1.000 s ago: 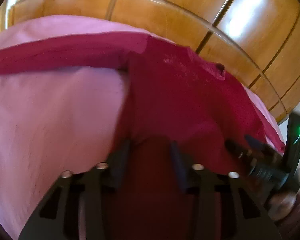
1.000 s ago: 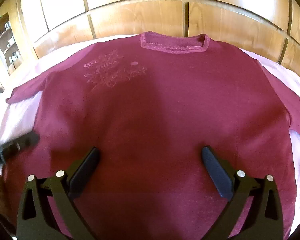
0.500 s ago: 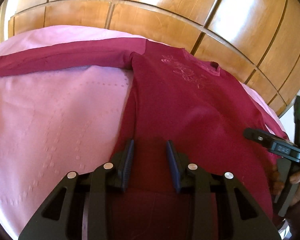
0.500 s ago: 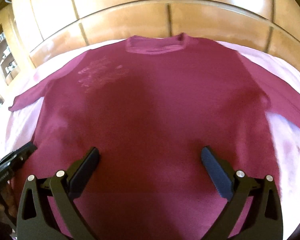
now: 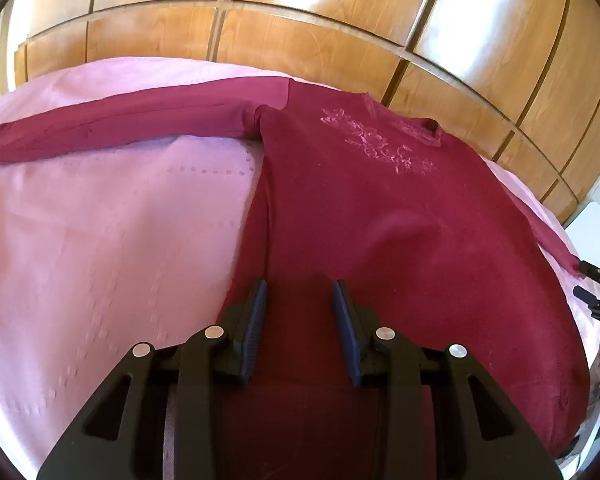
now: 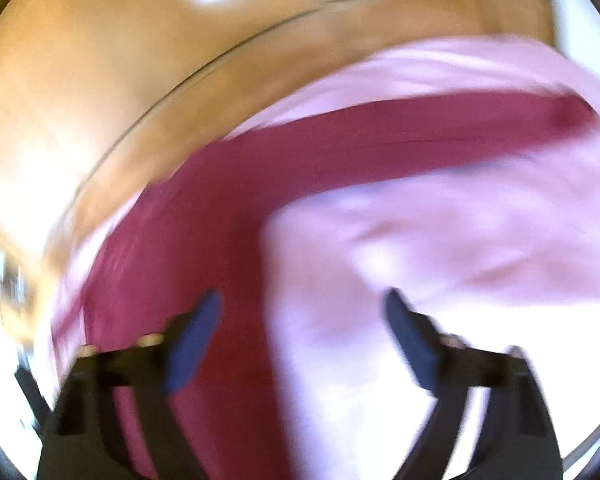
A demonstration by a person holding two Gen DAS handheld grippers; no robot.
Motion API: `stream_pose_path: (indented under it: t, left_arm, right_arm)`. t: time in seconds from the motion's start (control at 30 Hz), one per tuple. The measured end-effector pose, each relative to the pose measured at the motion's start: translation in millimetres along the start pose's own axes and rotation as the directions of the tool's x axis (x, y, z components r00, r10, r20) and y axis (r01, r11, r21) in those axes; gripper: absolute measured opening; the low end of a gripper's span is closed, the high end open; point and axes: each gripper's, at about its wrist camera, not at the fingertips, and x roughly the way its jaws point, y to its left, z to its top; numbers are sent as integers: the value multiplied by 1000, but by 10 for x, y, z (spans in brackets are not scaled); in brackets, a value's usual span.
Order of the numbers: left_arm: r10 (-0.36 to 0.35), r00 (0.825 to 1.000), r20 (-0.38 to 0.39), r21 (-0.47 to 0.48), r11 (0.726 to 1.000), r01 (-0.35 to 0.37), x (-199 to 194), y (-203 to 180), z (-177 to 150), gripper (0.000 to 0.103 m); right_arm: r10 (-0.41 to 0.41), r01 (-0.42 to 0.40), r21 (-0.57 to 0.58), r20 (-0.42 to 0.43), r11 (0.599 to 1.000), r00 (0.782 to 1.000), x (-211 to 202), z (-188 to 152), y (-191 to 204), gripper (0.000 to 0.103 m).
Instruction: Fold small clothes
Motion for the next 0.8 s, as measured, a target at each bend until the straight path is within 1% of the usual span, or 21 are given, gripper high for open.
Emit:
stream_pose_path:
  t: [0.03,0.07,0.1,0.17,0.23,0.3,0.33,0.4,0.47,0.53,0.57,0.6,0.63,0.67,0.7,0.73,0.77,0.8]
  left_arm:
    - [1,1000,-1,-2,1000,-1,0,0,3,33]
    - [2,1000,-2,-4,1000,-2,2,1,6,33]
    - [4,1000,-4,-4,1000,-4,6,-1,9,33]
    - [12,1000,-7,-3,1000,-12,10,-12,16,34]
    - [20,1000,-15,-7,1000,-20,16,-25,28,35]
    - [21,1000,-22,-12,1000,-21,25,-42,41,40]
    - [21,999,-26,-12,1000,-21,29,-56,47,42]
    - [31,999,-35,-4,1000,-31,43,-103,61,48]
    - [39,998,-42,1,999,-39,57,-133,71,52]
    - [43,998,-51,1,999,-43,72,-157,86,55]
    - [45,997,-55,1,999,-46,79,-166,94,57]
    - [48,997,-59,2,999,-48,87,-178,101,58]
    - [50,997,-62,2,999,-50,93,-184,105,59]
    - [52,997,-64,0,999,-52,98,-190,108,60]
    - [50,997,-65,-3,999,-50,105,-196,114,63]
    - [46,997,-66,-4,999,-47,110,-201,114,65]
    - [46,997,-68,-2,999,-46,121,-215,118,67]
    - [51,996,-70,1,999,-51,129,-227,118,69]
  right_arm:
    - [-26,24,76,27,997,999,-36,100,-221,61]
    - [-46,40,129,46,991,998,-60,178,-375,53]
    - [-67,50,221,70,974,995,-92,289,-640,49]
    - [-85,47,334,99,941,991,-119,424,-946,49]
    - [-123,52,447,132,893,984,-152,563,-1269,48]
    - [-147,48,525,148,850,978,-141,688,-1525,48]
    - [-160,53,546,151,836,976,-128,734,-1606,48]
    - [-171,56,565,152,823,974,-61,844,-1723,47]
    - [-194,75,561,156,825,969,-11,960,-1770,47]
    - [-217,101,550,150,829,964,58,1048,-1768,44]
    - [-236,123,541,145,832,961,81,1098,-1772,38]
    - [-266,162,522,129,837,955,127,1162,-1786,26]
    - [-291,198,507,109,839,951,179,1201,-1807,19]
    - [-310,228,491,91,841,946,196,1240,-1803,7]
    - [-317,242,478,82,844,945,217,1276,-1785,7]
    - [-321,243,472,90,848,943,163,1312,-1758,7]
    - [-318,236,462,109,855,942,127,1344,-1698,7]
    - [-305,218,441,136,871,943,73,1384,-1594,7]
